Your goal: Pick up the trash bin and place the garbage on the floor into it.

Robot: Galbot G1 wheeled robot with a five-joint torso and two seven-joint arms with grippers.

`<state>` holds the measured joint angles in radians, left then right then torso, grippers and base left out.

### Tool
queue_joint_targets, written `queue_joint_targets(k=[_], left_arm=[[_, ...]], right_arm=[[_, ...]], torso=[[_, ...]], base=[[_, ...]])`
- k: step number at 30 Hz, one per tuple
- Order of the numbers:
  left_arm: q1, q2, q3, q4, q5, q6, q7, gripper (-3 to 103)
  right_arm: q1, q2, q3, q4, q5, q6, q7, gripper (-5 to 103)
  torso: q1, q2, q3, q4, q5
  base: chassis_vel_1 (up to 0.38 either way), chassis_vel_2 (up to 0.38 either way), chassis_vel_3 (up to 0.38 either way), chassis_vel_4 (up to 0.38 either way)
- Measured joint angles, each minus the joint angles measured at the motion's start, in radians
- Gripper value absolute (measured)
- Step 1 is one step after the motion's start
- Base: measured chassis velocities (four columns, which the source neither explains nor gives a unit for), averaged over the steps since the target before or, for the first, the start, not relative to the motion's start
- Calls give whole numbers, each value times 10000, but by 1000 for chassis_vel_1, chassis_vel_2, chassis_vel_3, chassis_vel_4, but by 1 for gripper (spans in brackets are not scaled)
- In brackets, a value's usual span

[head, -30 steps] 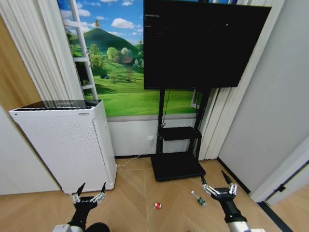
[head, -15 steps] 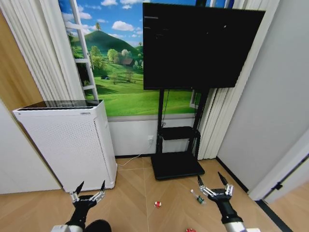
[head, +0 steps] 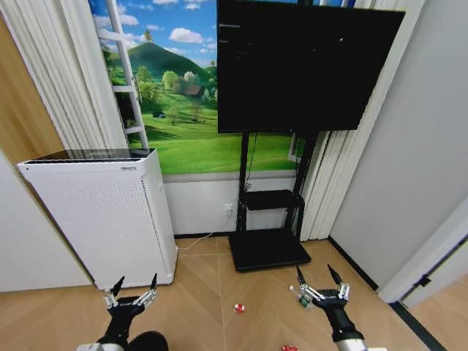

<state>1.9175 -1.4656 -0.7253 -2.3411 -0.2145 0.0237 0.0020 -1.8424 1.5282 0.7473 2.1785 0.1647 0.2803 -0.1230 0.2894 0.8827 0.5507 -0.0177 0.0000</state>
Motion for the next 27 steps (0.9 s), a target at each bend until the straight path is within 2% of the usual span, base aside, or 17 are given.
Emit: queue_joint_targets(k=[7,18,27], left_arm=[[-38,11,27,148,177,-183,177,100],[-93,-3,100,218,154,-149,214,100],[-67,-33,104,150,121,-115,215,100]], right_arm=[[24,158,-184,-168,-268,159,144,100],[99,93,-198,-250,-44,317,324,100],[111,80,-84,-288,-354,223,53,100]], torso=[[-137,-316,-180,1,0],[-380,-845,-461,1,0],[-534,-1232,-695,1,1]], base=[[0,0,0,0],[0,0,0,0],[0,0,0,0]])
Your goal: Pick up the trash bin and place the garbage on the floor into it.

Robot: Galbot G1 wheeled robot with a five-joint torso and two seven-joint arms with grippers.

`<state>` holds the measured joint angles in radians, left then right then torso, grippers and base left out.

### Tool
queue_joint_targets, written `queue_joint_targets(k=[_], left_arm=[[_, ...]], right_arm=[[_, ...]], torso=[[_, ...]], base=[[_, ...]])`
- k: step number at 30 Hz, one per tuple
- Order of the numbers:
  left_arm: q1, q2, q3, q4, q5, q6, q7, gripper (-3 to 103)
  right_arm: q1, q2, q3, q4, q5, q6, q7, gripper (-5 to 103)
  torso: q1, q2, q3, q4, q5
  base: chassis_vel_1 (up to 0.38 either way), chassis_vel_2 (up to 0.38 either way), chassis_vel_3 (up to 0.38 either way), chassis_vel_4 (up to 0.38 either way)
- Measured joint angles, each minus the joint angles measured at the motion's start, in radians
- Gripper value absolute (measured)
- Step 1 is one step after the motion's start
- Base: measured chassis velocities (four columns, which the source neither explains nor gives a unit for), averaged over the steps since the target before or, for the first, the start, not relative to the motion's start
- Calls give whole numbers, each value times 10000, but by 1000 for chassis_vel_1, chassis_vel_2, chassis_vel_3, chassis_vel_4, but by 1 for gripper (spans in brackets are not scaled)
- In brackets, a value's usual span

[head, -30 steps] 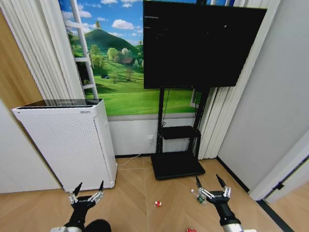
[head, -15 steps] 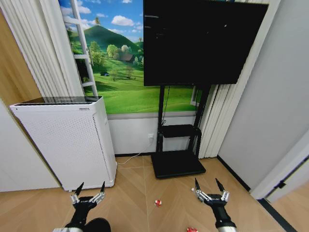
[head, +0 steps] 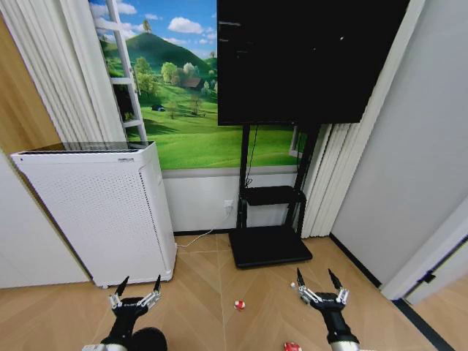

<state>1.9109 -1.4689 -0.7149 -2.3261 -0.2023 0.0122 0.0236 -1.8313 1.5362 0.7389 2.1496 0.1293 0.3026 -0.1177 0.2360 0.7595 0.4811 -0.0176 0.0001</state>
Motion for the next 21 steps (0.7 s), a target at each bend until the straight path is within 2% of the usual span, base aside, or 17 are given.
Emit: queue_joint_targets(k=[15,21], left_arm=[[84,-34,11,-63,28,28,-5,100],[89,-20,31,-87,48,92,-6,100]], right_arm=[[-15,-6,29,13,16,48,-189,100],[23,-148,54,-31,57,50,-199,100]], torso=[[-305,-704,-402,0,0],[-362,-835,-476,0,0]], base=[[0,0,0,0],[0,0,0,0]])
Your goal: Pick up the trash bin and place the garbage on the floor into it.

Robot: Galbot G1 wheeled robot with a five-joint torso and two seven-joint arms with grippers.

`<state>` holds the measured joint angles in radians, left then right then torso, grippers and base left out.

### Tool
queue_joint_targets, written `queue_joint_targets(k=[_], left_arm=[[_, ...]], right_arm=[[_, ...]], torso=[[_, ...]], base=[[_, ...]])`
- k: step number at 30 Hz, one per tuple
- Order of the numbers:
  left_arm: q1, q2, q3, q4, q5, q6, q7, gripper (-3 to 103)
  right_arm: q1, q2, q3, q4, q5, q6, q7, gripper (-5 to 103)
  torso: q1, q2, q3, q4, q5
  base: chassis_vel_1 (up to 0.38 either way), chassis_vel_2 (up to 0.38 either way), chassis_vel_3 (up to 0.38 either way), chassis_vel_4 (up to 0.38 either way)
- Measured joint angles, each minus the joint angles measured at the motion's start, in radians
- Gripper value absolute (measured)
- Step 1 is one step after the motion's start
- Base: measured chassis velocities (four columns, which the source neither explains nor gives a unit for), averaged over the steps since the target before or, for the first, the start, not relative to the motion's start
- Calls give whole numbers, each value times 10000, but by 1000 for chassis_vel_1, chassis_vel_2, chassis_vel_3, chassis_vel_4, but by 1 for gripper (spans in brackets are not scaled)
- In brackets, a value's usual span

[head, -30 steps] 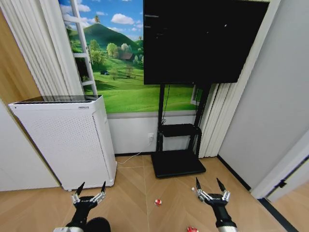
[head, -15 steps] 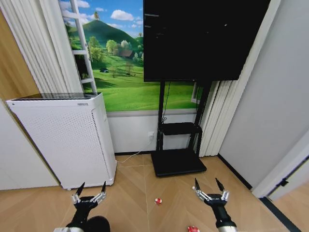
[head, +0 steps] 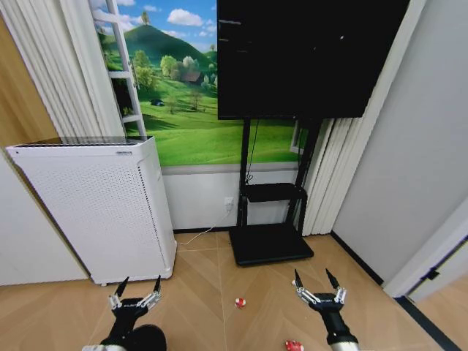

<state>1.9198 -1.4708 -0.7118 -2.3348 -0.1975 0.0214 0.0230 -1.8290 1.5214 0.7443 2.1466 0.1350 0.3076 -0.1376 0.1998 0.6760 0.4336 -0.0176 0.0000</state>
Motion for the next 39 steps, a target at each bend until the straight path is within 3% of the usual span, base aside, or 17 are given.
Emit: queue_joint_targets(k=[39], left_arm=[[-37,-36,27,53,10,12,-14,100]], right_arm=[[3,-159,-32,5,315,-50,-16,100]], torso=[[-615,-1498,-879,0,-1]], base=[[24,21,-23,-22]])
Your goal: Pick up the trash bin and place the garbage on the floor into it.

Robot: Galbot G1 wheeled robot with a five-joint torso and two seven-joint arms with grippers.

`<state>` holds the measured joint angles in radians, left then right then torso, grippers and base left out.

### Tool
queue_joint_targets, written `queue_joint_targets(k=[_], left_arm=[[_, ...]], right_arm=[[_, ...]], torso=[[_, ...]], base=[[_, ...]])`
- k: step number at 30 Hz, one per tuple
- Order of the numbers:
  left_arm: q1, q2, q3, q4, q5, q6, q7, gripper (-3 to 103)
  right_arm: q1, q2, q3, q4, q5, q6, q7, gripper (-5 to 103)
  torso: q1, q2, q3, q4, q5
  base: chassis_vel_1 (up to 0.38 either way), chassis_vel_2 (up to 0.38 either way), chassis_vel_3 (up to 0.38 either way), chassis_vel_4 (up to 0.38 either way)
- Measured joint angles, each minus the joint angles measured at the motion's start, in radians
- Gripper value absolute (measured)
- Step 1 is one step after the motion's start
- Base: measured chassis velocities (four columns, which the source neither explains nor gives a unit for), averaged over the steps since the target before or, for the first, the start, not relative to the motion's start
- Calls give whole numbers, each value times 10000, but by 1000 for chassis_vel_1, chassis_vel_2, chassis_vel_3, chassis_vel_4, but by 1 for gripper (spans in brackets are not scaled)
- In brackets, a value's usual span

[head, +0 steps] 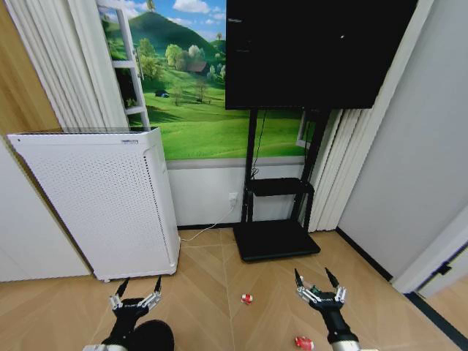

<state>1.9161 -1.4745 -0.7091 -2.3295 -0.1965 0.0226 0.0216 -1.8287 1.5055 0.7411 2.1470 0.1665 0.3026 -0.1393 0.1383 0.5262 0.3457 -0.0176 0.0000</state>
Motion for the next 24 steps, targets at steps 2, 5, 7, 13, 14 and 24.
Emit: queue_joint_targets(k=[2,5,7,13,14,24], left_arm=[[-3,0,-3,7,-1,0,0,100],[-3,0,-4,8,-5,0,0,100],[-3,0,-4,12,-6,0,1,100],[-4,-1,-4,15,-6,-2,2,100],[-6,-2,-5,17,-6,-3,2,100],[-13,-5,2,42,-6,-10,7,100]], right_arm=[[2,-1,0,-14,-7,0,-1,100],[2,0,1,-26,-10,2,-1,100],[4,2,-2,-30,-6,3,4,100],[8,4,-8,-55,-8,39,0,100],[11,4,-11,-68,-10,65,0,100],[27,-41,-13,-141,-7,183,-5,100]], torso=[[-25,-65,-39,0,1],[-52,-130,-78,0,0],[-91,-224,-133,0,1],[-171,-429,-258,0,0],[-199,-501,-301,0,-1],[-311,-787,-474,1,2]], base=[[0,0,0,0],[0,0,0,0],[0,0,0,0],[0,0,0,0],[0,0,0,0],[-21,-32,35,30]])
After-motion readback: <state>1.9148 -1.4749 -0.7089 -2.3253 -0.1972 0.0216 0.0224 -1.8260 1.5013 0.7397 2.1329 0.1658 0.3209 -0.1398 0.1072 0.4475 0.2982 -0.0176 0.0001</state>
